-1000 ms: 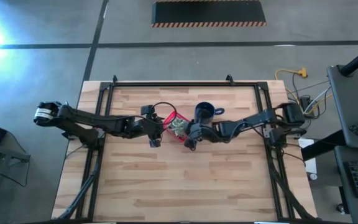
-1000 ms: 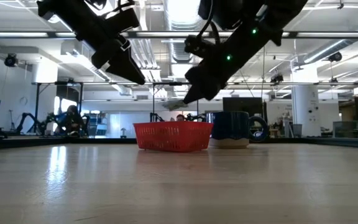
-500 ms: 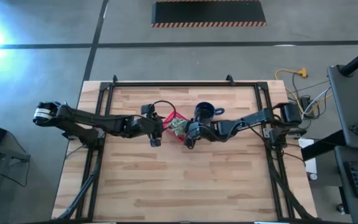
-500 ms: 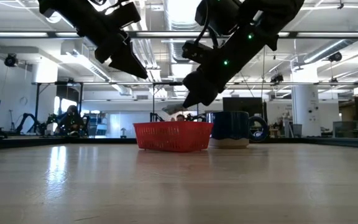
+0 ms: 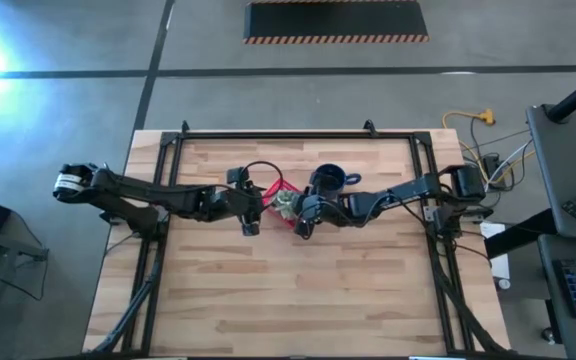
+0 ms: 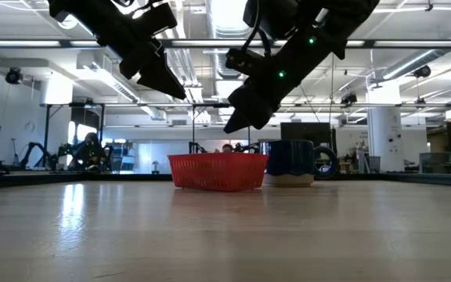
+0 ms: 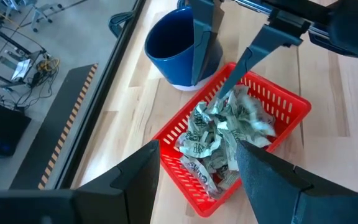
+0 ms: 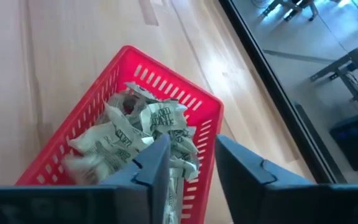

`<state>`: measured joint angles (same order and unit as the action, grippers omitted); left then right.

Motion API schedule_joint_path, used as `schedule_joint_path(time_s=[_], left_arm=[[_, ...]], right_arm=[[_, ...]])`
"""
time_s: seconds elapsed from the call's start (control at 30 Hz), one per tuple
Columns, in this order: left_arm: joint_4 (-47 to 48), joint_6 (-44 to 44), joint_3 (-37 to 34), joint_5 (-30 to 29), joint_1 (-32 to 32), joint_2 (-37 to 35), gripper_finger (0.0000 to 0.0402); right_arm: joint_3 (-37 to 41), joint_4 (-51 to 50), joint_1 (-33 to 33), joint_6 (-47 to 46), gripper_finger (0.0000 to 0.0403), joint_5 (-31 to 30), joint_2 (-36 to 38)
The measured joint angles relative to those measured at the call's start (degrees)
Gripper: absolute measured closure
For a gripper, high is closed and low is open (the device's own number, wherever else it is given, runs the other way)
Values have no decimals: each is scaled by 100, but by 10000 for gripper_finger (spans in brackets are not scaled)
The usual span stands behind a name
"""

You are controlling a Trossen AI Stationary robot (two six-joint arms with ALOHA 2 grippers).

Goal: Pick and place items into bin
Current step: Return to Home Position

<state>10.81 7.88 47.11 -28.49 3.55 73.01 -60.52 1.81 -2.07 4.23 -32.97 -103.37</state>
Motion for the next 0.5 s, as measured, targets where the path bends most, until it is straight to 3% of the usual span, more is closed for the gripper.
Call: schedule_joint_path(time_s=[0.23,0.5], left_arm=[[-46,1,0,0,0,0,205],[-181,2,0,-1,0,0,205]], right_arm=[[-25,8,-4,237,252,-2,25],[-25,2,-22,350,243,-7,260]])
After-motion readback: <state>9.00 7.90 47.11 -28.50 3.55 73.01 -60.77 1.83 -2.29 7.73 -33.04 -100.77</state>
